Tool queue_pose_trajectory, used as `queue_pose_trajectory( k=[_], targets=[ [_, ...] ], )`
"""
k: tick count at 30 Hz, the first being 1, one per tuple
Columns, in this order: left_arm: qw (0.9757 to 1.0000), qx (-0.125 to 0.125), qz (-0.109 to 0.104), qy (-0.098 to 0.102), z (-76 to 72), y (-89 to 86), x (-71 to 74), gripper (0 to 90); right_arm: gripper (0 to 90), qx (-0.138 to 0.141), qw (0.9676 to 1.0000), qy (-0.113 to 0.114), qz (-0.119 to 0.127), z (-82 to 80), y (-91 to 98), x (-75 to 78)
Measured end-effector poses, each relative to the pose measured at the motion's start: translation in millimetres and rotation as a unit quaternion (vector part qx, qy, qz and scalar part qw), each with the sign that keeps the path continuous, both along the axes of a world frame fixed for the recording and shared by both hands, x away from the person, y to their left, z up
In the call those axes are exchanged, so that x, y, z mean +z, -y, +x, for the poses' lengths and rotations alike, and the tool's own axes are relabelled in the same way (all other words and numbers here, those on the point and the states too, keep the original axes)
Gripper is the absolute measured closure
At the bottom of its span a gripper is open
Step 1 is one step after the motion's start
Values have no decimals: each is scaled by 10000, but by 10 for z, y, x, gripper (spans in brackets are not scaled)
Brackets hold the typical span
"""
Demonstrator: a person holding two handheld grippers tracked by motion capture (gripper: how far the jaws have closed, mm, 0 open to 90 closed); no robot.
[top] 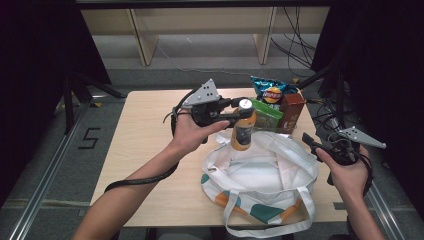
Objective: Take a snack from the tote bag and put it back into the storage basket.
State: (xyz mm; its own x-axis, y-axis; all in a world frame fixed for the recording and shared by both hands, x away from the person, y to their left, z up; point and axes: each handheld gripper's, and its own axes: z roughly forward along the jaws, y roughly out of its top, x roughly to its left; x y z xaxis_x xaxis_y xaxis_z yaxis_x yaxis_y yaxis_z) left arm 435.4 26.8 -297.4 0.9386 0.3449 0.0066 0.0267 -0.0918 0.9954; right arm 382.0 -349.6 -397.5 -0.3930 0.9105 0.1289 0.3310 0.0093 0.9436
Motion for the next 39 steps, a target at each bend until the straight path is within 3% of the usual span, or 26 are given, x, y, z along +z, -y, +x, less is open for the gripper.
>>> queue_pose_trajectory(
  k=[21, 26, 28, 31, 32, 35, 36, 39],
  targets=[
    [9999, 122, 29, 44, 147, 47, -6, 588, 413, -46, 10000, -15, -12, 1, -9, -8],
    [9999, 148, 51, 50, 197, 64, -3, 588, 413, -107, 9997, -154, 143, -17, -27, -6],
    [9999, 161, 37, 41, 212, 70, -2, 588, 412, -187, 9996, -97, 210, -16, -37, -11],
    [9998, 178, 55, 41, 235, 78, 6, 588, 413, -89, 10000, 6, -6, 5, -2, -18],
    [9998, 191, 55, 40, 242, 82, 8, 588, 413, -166, 9998, -4, 112, 0, -21, -24],
    [9997, 194, 93, 66, 262, 92, 20, 588, 413, -161, 9998, 18, 107, 1, -20, -22],
    [9997, 198, 102, 73, 267, 95, 24, 588, 413, -125, 9998, -100, 155, -9, -21, -8],
    [9997, 201, 117, 97, 282, 101, 34, 588, 413, -77, 9999, -83, 79, -3, -6, -5]
  ],
)
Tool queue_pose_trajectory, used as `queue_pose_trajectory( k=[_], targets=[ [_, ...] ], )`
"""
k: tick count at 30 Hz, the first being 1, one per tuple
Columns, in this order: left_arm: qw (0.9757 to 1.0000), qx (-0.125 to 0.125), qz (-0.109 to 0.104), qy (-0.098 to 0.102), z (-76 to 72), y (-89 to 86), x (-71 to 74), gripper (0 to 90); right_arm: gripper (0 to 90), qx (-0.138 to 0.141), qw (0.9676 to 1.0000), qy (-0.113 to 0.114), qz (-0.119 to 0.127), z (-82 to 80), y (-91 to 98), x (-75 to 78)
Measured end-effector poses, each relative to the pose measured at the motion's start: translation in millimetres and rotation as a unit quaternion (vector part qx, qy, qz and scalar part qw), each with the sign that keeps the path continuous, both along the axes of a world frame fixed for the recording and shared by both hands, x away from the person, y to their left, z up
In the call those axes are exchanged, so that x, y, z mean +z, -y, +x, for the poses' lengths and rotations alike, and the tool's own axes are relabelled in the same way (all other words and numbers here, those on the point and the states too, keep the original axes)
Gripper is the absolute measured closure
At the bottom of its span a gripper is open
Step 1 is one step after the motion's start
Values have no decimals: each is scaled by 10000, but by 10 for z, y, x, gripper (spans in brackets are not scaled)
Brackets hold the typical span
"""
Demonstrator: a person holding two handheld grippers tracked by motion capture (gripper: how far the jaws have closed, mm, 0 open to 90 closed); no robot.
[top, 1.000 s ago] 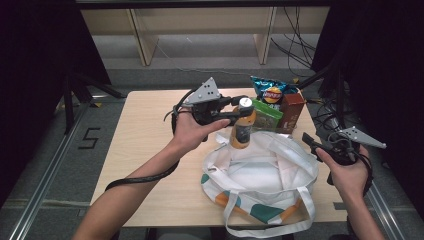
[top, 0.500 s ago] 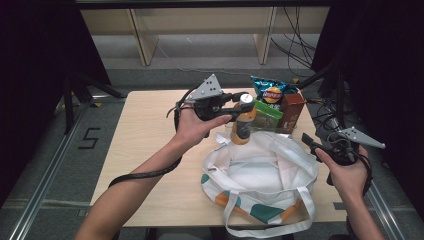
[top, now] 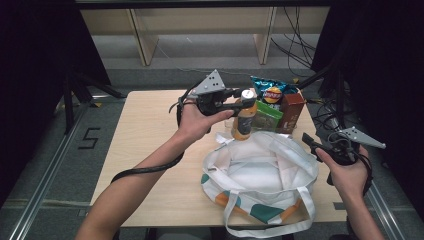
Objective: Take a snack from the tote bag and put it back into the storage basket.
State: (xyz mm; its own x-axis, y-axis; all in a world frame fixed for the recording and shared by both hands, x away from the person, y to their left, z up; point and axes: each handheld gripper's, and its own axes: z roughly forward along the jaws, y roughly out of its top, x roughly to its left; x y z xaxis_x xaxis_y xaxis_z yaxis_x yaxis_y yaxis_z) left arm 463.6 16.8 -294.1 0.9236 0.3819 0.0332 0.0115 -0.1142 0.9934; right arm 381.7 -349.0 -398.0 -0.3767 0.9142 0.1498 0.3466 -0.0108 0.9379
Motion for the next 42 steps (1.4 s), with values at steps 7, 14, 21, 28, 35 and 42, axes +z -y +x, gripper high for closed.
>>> queue_pose_trajectory(
  k=[7, 14, 21, 28, 35, 42],
  targets=[
    [10000, 14, 6, 28, 34, 7, 4, 588, 412, -22, 10000, 6, -36, 4, -1, -7],
    [10000, 44, 16, 20, 64, 16, -10, 588, 412, -45, 9999, 117, -14, 14, 0, -14],
    [9999, 72, 52, 52, 104, 14, -18, 588, 412, -108, 9999, 96, 60, 6, -11, -20],
    [9999, 118, 60, 33, 142, 7, -33, 588, 412, -42, 10000, 16, 15, 1, 4, -13],
    [9998, 169, 70, 12, 185, 2, -40, 588, 412, -41, 10000, 26, 2, -1, 8, -11],
    [9998, 189, 85, 46, 226, 1, -43, 588, 412, -43, 10000, 23, 8, 1, 7, -13]
  ],
)
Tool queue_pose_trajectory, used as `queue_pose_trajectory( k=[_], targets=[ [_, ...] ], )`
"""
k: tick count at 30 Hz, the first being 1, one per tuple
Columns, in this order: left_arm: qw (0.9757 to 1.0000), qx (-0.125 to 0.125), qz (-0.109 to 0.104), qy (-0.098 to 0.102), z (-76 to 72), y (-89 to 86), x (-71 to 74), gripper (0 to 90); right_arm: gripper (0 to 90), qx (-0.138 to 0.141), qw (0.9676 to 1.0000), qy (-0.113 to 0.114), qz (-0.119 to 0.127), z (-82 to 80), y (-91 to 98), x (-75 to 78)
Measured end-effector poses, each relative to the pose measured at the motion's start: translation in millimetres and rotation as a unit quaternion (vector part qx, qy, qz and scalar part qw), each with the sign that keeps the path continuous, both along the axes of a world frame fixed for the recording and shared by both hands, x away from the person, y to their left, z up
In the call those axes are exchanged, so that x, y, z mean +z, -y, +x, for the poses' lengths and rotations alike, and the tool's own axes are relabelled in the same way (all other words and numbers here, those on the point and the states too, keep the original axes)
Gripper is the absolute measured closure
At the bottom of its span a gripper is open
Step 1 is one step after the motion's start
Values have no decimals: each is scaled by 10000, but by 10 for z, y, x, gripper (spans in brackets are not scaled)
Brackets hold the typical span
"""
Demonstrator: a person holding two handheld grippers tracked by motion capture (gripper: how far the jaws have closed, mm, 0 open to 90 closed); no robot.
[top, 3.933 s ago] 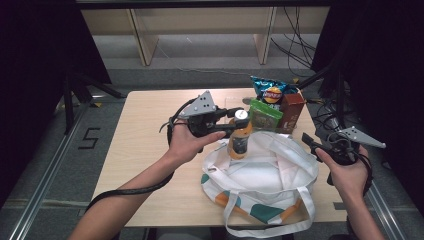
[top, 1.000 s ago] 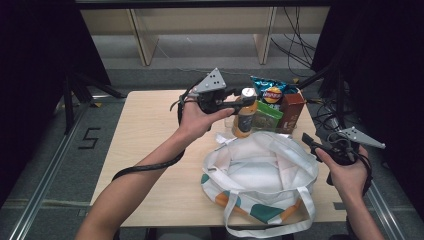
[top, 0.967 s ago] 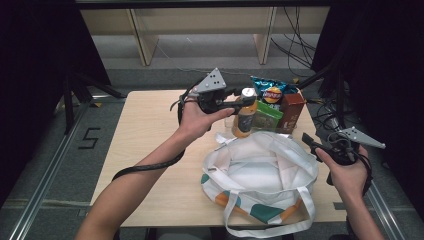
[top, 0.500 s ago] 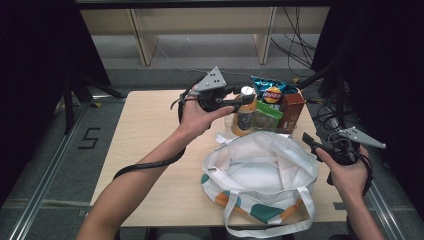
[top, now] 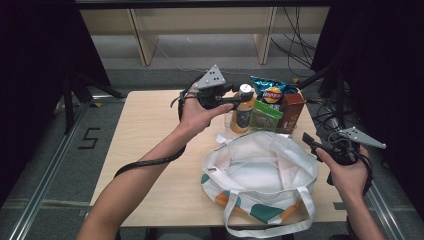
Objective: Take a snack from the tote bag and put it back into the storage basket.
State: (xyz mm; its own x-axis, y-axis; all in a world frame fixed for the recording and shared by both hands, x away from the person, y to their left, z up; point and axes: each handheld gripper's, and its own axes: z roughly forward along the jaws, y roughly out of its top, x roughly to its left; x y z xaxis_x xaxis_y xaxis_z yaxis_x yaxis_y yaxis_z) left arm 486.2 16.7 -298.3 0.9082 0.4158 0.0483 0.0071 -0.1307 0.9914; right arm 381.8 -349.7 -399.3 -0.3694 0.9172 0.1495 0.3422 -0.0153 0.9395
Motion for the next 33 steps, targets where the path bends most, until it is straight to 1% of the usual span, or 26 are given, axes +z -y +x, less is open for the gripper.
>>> queue_pose_trajectory(
  k=[4, 6, 11, 13, 18, 19, 20, 21, 22, 23, 24, 27, 28, 29, 30, 31, 32, 33],
  targets=[
    [10000, 16, 16, 18, 27, -1, -2, 588, 412, 36, 10000, 8, 20, 4, 1, -4],
    [10000, 22, 8, 28, 38, 0, -3, 588, 412, -4, 10000, 1, -3, 0, 1, 0],
    [10000, 54, 18, 26, 70, -1, -12, 588, 412, 7, 10000, 32, 15, 5, 5, -2],
    [10000, 42, -7, 50, 81, 0, -19, 588, 412, 26, 10000, 41, 31, 7, 4, -4],
    [10000, 59, -11, 38, 117, 2, -51, 588, 412, 34, 10000, 10, 39, 5, 2, -5],
    [10000, 73, -18, 24, 123, 4, -58, 588, 412, -16, 10000, -20, 16, -1, -2, -4],
    [10000, 83, 1, 35, 134, 3, -64, 588, 412, -48, 10000, 15, 42, 1, -8, -11],
    [10000, 91, -3, 22, 143, 5, -72, 588, 412, 30, 10000, -11, 19, 5, 2, -10],
    [9999, 101, 2, 20, 152, 5, -79, 588, 411, 40, 10000, 5, 1, 9, 5, -10],
    [9999, 106, 2, 22, 164, 2, -85, 588, 412, -13, 10000, 19, -40, 7, 3, -8],
    [9999, 107, -5, 22, 175, 1, -91, 588, 412, -86, 9999, 63, 76, 5, -16, -14],
    [9999, 134, -13, 8, 200, -2, -111, 588, 412, 9, 10000, 6, 30, 3, 0, -6],
    [9999, 138, 7, 16, 209, -4, -117, 588, 412, 8, 10000, 4, 32, 2, 1, -6],
    [9999, 140, -11, 5, 214, -1, -125, 588, 412, -89, 9999, 67, 71, 4, -10, -14],
    [9999, 144, 23, 21, 221, -4, -130, 588, 412, -101, 9999, 38, 96, 0, -14, -14],
    [9999, 149, 11, 12, 226, -4, -136, 588, 412, -104, 9999, 36, 99, 1, -14, -15],
    [9999, 155, 20, 16, 233, -6, -140, 588, 412, -115, 9998, -13, 153, -2, -21, -9],
    [9999, 160, 32, 22, 240, -7, -143, 588, 412, -30, 9999, -91, 111, -5, -10, -1]
  ],
)
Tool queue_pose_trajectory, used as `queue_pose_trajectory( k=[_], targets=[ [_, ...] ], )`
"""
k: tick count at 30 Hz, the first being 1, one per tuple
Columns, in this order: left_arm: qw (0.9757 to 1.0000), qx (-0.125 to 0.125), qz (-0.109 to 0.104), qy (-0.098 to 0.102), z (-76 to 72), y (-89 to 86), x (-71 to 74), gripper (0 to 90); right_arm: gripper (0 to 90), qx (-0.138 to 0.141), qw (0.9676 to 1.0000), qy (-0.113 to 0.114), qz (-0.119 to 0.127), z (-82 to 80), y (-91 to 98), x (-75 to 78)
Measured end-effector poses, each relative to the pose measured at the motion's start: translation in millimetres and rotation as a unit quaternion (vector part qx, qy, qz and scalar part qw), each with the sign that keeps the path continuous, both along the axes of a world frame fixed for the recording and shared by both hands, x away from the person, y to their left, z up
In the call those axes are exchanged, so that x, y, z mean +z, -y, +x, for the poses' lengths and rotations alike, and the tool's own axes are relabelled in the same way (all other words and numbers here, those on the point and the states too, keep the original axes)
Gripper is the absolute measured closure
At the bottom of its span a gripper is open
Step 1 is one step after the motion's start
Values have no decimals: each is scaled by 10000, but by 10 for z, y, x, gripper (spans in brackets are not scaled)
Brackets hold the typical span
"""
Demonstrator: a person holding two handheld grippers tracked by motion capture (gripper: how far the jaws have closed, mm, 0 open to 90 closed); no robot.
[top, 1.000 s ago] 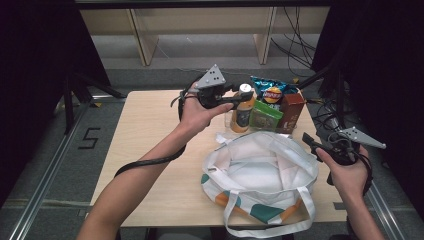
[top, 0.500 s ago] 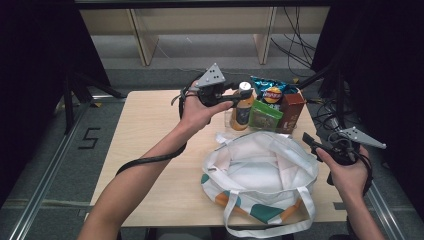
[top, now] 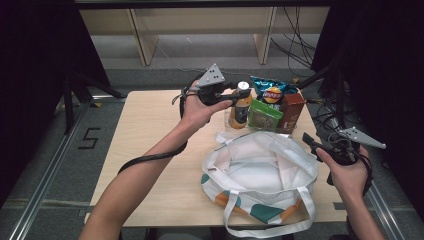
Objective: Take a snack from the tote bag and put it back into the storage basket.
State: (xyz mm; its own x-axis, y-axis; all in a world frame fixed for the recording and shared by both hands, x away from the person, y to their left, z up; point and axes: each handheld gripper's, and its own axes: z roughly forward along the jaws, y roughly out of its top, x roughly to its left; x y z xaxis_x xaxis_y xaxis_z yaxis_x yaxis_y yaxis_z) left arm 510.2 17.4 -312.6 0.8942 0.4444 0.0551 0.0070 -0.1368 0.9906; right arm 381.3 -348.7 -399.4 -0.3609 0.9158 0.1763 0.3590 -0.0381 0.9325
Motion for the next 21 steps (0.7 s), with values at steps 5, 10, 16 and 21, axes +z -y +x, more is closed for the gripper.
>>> queue_pose_trajectory(
  k=[5, 10, 16, 21],
  targets=[
    [10000, 15, -4, 2, 28, 6, -17, 588, 412, 72, 9999, 73, -86, 16, 12, -8],
    [10000, 24, 38, 29, 48, 13, -27, 588, 412, 4, 9999, 66, -80, 6, 8, -5],
    [10000, 40, 50, 35, 73, 8, -39, 588, 412, -24, 10000, -11, -11, -1, 0, 2],
    [9999, 74, 92, 38, 109, 7, -66, 588, 412, 60, 9999, 82, -116, 20, 13, -10]
  ],
)
